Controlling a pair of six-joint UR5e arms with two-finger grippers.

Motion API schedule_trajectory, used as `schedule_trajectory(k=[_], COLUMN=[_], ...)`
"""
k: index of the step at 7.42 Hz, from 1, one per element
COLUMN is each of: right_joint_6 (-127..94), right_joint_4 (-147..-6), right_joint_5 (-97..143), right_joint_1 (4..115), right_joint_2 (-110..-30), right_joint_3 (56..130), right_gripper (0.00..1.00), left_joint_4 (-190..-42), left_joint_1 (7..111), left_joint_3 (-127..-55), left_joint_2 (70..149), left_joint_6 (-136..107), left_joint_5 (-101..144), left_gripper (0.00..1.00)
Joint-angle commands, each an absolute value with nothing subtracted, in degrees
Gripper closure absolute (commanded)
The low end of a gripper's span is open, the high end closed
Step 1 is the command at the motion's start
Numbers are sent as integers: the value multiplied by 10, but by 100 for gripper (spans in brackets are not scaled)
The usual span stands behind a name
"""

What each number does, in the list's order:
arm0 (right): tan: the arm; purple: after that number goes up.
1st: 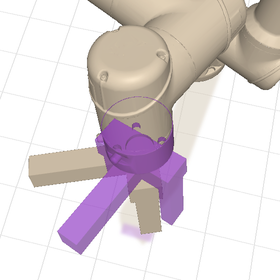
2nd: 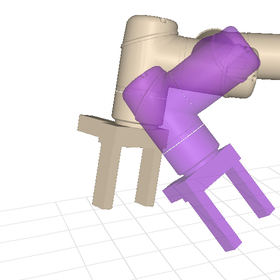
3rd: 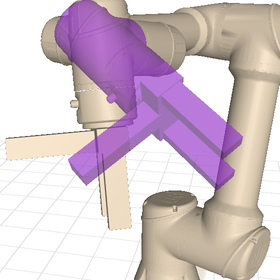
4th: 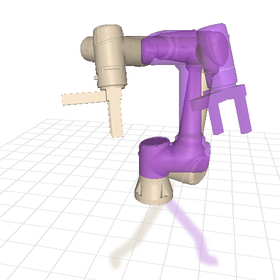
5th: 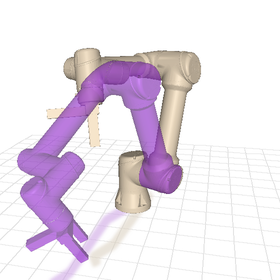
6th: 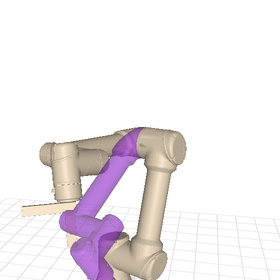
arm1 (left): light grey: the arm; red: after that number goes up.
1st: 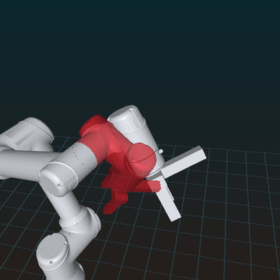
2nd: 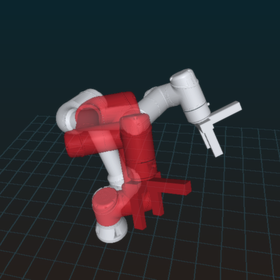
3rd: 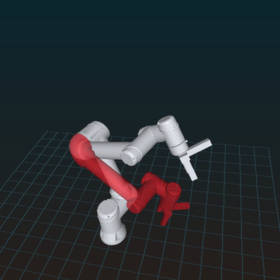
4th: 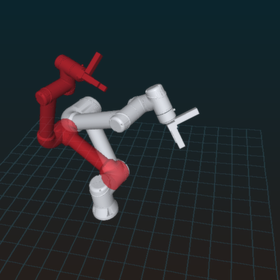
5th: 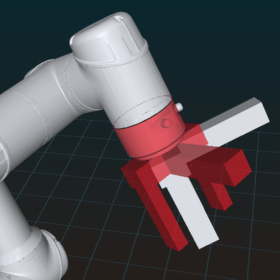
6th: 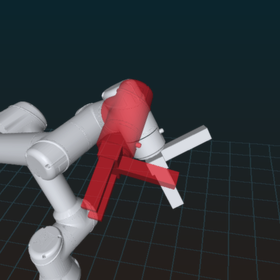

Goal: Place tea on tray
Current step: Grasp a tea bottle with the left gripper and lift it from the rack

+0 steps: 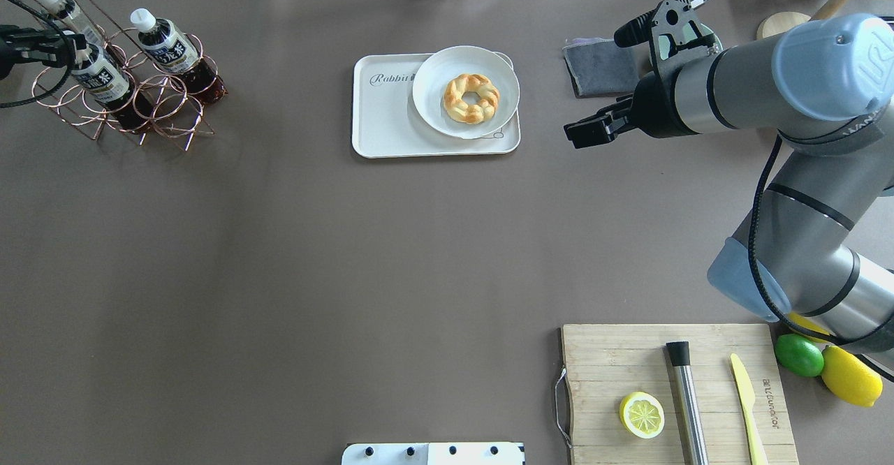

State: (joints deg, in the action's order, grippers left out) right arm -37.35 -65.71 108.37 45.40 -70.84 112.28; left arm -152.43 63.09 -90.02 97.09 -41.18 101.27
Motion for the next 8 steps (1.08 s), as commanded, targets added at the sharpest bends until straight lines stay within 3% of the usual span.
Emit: schedule_trajectory(k=[1, 4, 8], right_joint_6=[-374, -374, -374], right_joint_4=[-657, -657, -657], right_joint_5=[1080, 1078, 1078], right_joint_1=[454, 454, 454], right_joint_2=[-709, -709, -709], right_joint_3=[1124, 1125, 1126], right_gripper=[0, 0, 0], left_joint_4=[-1517, -1510, -1373], left_joint_1=[670, 765, 834], left_joint_3=[-913, -937, -1074], left_joint_2=[969, 962, 959], left_joint_6=[-410, -410, -411], left_joint_5=[1065, 1196, 1268], left_gripper=[100, 100, 100])
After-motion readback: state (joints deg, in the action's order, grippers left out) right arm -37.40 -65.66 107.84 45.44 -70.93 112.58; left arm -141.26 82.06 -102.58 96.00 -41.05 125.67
